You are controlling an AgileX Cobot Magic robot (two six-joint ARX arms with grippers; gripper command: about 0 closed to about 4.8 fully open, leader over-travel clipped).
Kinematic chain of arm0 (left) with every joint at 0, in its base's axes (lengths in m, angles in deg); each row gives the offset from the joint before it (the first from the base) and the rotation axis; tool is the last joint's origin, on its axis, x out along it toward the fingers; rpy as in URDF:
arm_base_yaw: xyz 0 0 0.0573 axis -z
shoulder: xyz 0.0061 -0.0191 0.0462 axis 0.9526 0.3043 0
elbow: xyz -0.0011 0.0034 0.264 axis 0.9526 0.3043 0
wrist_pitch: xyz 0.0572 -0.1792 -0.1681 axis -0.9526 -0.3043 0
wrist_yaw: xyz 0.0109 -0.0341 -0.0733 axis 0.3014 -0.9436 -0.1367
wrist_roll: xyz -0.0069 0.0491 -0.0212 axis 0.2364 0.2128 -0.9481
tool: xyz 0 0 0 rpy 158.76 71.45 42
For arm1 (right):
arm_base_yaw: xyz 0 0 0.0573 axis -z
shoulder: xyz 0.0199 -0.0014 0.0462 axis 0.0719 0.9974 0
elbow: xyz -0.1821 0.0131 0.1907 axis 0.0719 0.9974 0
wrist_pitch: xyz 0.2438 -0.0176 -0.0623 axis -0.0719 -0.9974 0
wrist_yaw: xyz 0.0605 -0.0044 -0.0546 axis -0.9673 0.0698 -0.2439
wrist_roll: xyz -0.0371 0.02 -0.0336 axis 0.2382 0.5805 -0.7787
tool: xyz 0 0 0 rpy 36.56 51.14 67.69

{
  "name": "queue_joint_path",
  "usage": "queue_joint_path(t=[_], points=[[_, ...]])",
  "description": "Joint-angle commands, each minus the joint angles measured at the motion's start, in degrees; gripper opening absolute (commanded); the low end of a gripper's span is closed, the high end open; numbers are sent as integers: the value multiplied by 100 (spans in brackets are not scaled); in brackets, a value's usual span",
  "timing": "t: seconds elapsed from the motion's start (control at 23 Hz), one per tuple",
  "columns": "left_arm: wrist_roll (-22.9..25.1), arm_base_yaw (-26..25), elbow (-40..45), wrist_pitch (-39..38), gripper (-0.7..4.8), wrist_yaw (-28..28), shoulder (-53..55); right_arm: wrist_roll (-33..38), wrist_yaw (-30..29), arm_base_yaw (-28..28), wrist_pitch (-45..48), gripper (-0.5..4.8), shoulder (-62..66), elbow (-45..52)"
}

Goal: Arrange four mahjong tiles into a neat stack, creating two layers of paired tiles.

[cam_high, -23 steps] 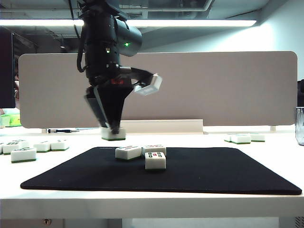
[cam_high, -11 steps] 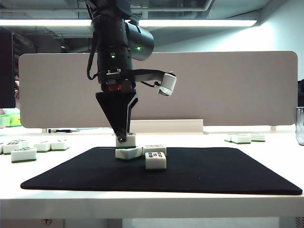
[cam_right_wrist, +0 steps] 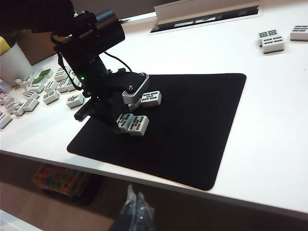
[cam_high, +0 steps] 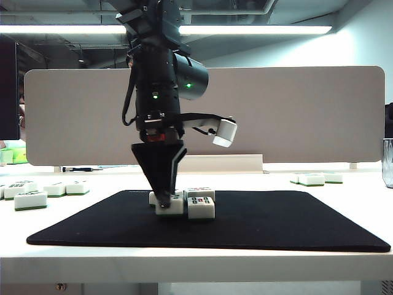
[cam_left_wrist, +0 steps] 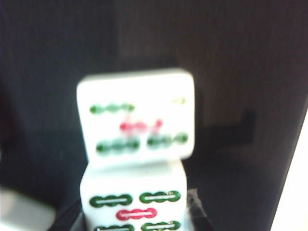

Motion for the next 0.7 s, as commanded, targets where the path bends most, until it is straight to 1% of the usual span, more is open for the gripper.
queue_joint_path(t=[0.04, 0.7], points=[[46, 85, -17, 166, 183, -225, -7, -13, 92, 0, 61, -1, -68, -15], [-168, 146, -17, 229, 184, -232, 118, -13, 103, 0, 61, -1, -68, -15]])
